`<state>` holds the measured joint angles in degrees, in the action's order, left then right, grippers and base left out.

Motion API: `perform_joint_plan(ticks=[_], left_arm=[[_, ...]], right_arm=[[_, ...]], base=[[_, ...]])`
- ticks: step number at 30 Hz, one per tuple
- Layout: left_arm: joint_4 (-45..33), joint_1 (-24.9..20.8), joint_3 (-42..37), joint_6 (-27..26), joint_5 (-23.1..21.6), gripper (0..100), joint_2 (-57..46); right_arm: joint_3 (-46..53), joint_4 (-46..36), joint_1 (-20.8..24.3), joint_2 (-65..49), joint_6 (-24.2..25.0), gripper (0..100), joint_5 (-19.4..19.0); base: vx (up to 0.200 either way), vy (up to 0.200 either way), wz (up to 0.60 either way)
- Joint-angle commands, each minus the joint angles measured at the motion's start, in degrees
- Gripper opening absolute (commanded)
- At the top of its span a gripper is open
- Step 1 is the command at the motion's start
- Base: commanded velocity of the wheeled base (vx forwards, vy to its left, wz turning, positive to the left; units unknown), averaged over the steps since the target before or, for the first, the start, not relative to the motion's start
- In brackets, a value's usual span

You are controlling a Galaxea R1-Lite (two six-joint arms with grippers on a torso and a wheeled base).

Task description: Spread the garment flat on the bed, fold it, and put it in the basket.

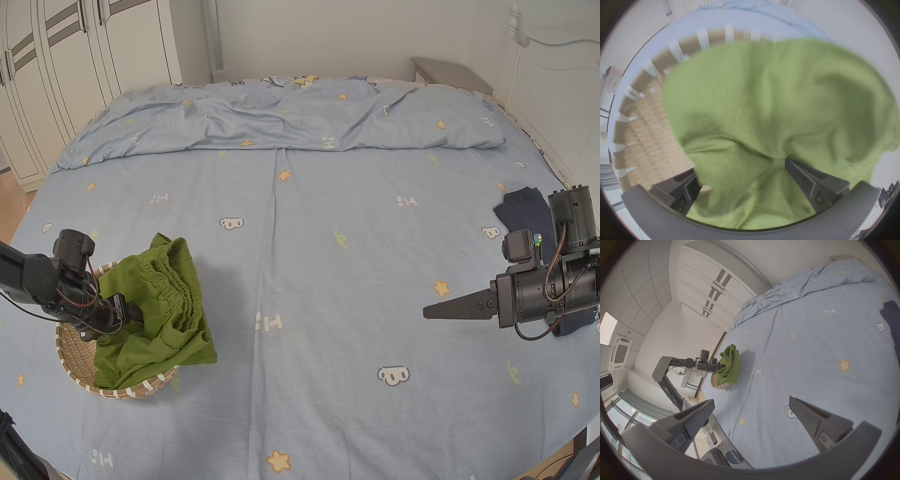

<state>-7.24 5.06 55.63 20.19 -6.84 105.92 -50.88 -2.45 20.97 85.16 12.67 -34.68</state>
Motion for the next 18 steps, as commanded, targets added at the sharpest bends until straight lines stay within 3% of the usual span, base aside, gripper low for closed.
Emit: perform_joint_plan(ticks=[1,18], left_arm=[[-3.0,-1.1,0.3,-0.1,-0.2,100,-13.0],[-2.9,-2.7,0.0,0.0,-0.3,100,-21.9]], right_arm=[[0.0,0.0,0.0,0.0,0.0,100,0.0],[0.0,0.0,0.0,-0.3,0.0,100,0.0]], base=[[0.0,0.0,0.0],[0.0,0.0,0.0]])
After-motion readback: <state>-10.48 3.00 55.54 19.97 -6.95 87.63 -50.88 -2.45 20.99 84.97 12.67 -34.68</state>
